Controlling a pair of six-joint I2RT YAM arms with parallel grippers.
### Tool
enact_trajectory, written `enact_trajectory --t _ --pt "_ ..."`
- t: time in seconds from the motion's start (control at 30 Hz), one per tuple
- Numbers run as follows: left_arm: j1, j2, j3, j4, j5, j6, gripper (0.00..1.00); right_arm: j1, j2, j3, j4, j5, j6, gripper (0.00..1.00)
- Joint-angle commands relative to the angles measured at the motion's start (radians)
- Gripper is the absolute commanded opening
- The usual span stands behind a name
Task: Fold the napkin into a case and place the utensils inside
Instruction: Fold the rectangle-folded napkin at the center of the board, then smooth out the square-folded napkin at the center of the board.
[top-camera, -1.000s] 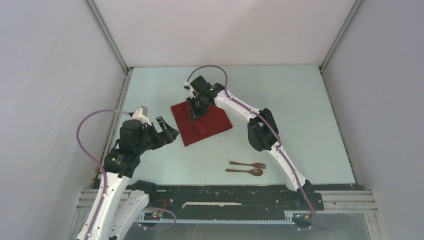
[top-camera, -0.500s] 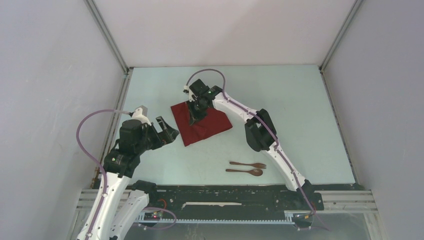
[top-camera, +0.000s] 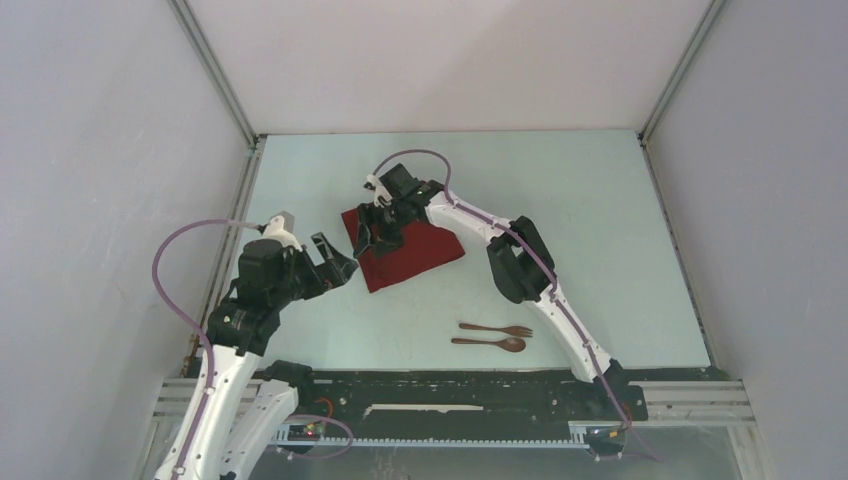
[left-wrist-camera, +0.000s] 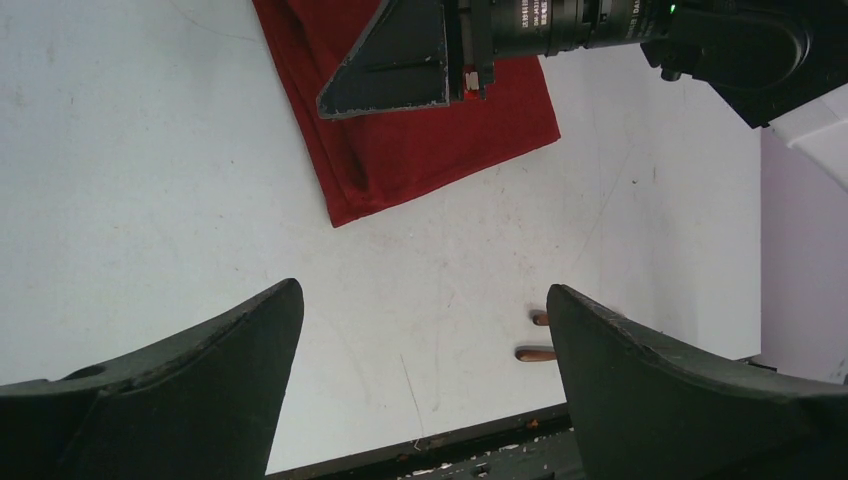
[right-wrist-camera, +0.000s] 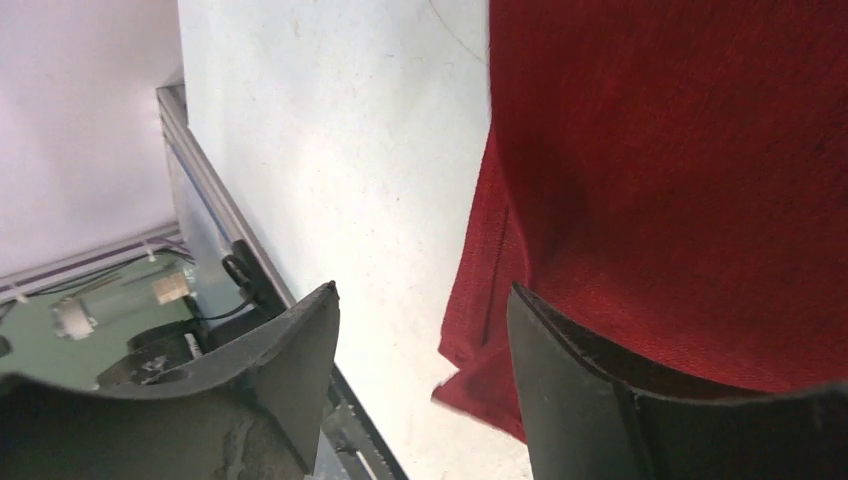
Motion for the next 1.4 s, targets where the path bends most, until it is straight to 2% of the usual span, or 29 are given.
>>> enact_trajectory --t 0.0,0.1,0.2,0.4,0.47,0.5,0.6,0.73,0.83,0.9,0.97,1.03,1.13,1.37 --pt "0.011 -0.019 -0.015 0.005 0.001 -0.001 1.00 0.010 -0.138 -0.040 0.078 -0.049 0.069 0.72" --pt "0.011 -0.017 -0.027 0.027 0.012 -0.020 1.00 -0.021 -0.193 -0.112 0.094 -0.005 0.046 0.73" --pt "0.011 -0.015 -0.044 0.052 0.021 -0.043 1.00 -0.061 -0.255 -0.269 0.297 -0.061 0.102 0.73" --pt "0.014 0.009 -0.106 0.150 0.015 -0.105 1.00 -0.084 -0.211 -0.261 0.394 -0.093 0.162 0.73" --pt "0.029 0.076 -0.117 0.220 0.036 -0.146 0.95 -0.093 -0.231 -0.315 0.443 -0.099 0.204 0.71" --pt "0.039 0.126 -0.108 0.240 0.037 -0.170 0.92 -0.097 -0.246 -0.348 0.453 -0.101 0.215 0.70" --pt "0.105 0.344 -0.057 0.307 0.021 -0.220 0.58 -0.101 -0.317 -0.466 0.416 -0.074 0.167 0.66" --pt "0.132 0.630 0.099 0.357 -0.135 -0.139 0.53 -0.124 -0.419 -0.655 0.476 -0.067 0.144 0.64" --pt "0.165 0.869 0.242 0.351 -0.149 -0.069 0.41 -0.142 -0.453 -0.725 0.489 -0.089 0.125 0.61" --pt "0.184 0.955 0.318 0.348 -0.113 -0.063 0.35 -0.139 -0.468 -0.755 0.497 -0.095 0.114 0.60" --pt "0.186 1.004 0.366 0.387 -0.085 -0.054 0.37 -0.128 -0.475 -0.773 0.511 -0.104 0.102 0.59" --pt "0.186 1.073 0.428 0.375 -0.065 -0.054 0.43 -0.116 -0.474 -0.773 0.509 -0.104 0.091 0.59" --pt "0.186 1.166 0.491 0.354 -0.029 -0.055 0.42 -0.108 -0.463 -0.763 0.517 -0.116 0.093 0.60" --pt "0.186 1.241 0.534 0.400 0.017 -0.031 0.40 -0.085 -0.451 -0.737 0.525 -0.113 0.096 0.64"
